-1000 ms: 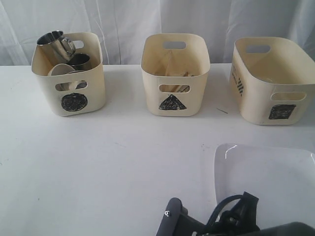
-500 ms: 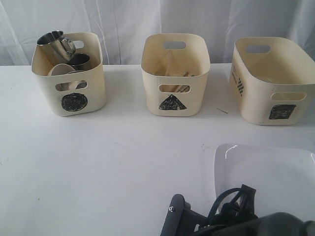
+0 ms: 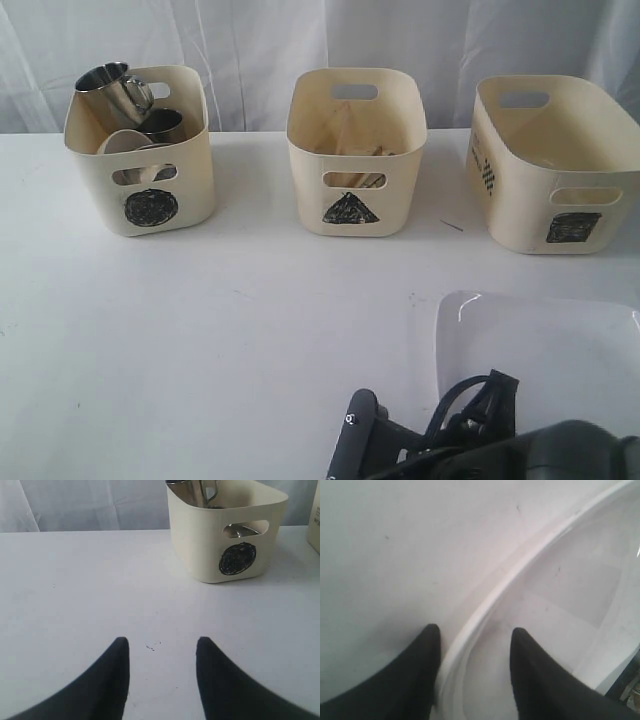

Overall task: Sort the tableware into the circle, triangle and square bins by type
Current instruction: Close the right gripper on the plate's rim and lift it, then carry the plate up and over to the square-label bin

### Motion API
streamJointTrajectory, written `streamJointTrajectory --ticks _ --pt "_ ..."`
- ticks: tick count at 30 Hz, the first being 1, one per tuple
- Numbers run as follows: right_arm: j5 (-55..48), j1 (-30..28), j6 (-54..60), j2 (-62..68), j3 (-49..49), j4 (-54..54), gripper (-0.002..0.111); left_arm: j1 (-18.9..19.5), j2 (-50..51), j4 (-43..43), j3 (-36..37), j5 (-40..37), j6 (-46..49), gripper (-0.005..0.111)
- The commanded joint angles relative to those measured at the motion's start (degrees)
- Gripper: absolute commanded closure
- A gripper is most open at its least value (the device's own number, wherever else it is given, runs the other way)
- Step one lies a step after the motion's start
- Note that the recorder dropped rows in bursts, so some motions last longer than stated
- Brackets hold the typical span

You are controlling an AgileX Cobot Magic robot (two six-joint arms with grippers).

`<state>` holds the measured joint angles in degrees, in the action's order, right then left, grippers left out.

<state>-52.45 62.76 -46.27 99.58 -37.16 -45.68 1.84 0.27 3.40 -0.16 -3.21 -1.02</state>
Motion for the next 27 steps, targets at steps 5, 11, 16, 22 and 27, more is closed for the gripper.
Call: streamJointTrajectory --ticks 5,11,16,22,27 --pt "2.7 -0.58 -0.2 -0.06 0.59 1.01 0.108 0.13 -0.27 0.47 0.16 0.15 -0.29 0.059" --pt "2.03 -0.58 -0.2 -4.51 -0.52 2.29 0.108 0.13 -0.27 0.47 0.16 0.15 -0.29 0.059" --pt "-1.33 -0.58 -0.06 -12.63 -3.11 4.2 0.108 0.13 -0.27 0.47 0.16 0.15 -0.29 0.059" --pt "-3.66 -0.58 0.08 -23.1 -7.05 6.17 0.108 0.13 -0.27 0.47 0.16 0.15 -0.29 0.059" --pt "-5.5 -0.58 0.12 -29.3 -9.28 7.59 0.108 0.13 -0.27 0.47 0.16 0.15 -0.29 0.059"
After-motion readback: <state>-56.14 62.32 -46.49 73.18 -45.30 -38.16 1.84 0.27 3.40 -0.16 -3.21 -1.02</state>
